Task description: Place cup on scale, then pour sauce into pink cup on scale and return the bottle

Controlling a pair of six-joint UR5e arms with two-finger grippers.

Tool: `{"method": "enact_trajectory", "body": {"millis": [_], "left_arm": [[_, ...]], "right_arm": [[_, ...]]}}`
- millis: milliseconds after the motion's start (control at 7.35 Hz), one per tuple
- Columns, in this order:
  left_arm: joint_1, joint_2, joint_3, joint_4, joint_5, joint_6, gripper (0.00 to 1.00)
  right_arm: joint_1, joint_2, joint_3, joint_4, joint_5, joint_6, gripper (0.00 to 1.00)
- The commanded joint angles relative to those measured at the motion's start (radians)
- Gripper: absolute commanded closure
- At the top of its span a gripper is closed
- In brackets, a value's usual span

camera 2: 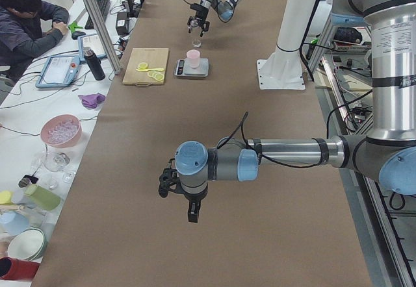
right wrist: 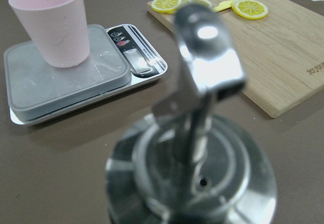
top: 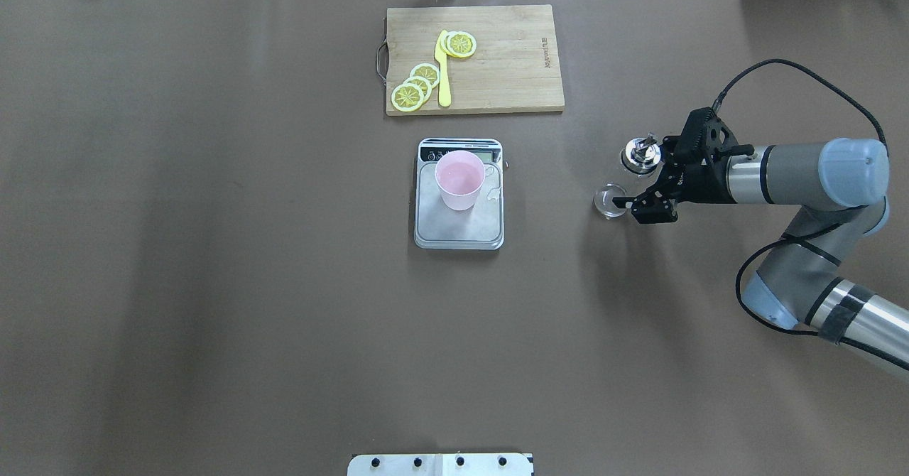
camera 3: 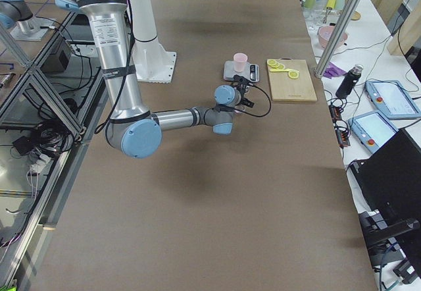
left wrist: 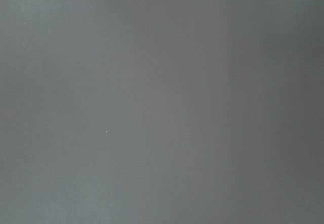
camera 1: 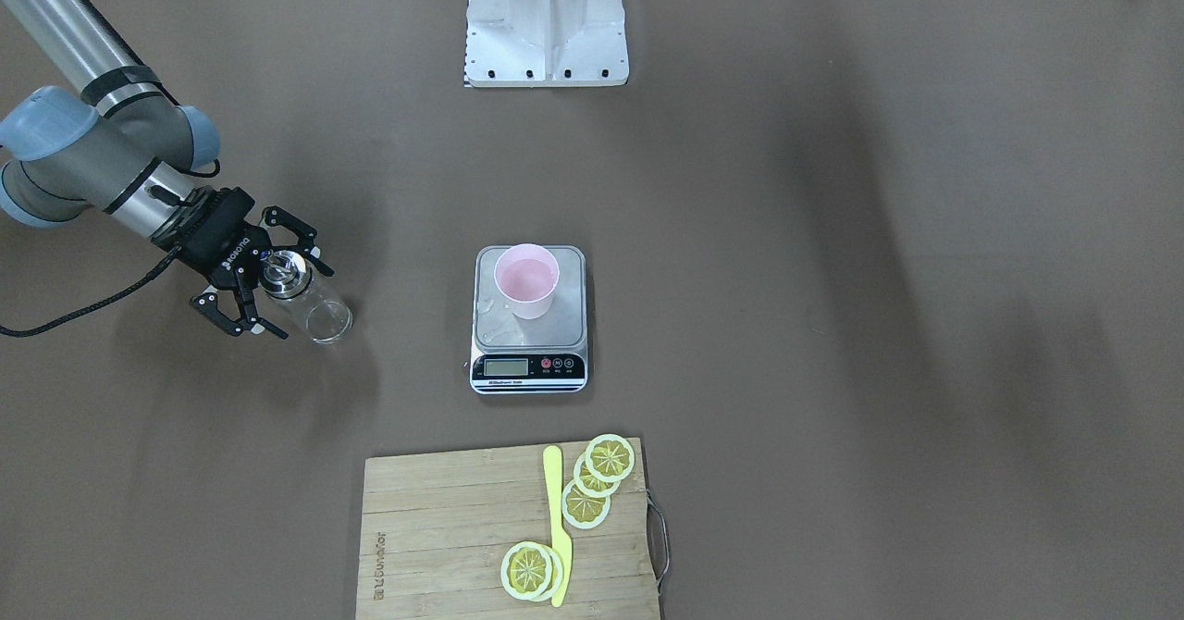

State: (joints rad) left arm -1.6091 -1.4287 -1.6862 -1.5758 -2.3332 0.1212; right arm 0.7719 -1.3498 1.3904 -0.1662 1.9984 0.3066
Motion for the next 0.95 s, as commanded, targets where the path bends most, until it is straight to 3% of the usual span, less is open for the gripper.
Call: {"method": "enact_trajectory", "body": {"millis": [0,408,817], "left_arm": [[0.000,0.001,0.000,-0.001,0.000,0.000,0.02],[0.000,0.001,-0.001,-0.001,0.000,0.000,0.02],[0.000,0.001,-0.001,-0.001,0.000,0.000,0.02]], "right_arm": [[0.004,-0.061,0.031,0.013,0.005,0.000,0.00],[0.015,-0.224,0.154,0.013,0.008,0.003,0.00],[0.149,-0.308,0.144,0.005,0.006,0.006,0.00]]}}
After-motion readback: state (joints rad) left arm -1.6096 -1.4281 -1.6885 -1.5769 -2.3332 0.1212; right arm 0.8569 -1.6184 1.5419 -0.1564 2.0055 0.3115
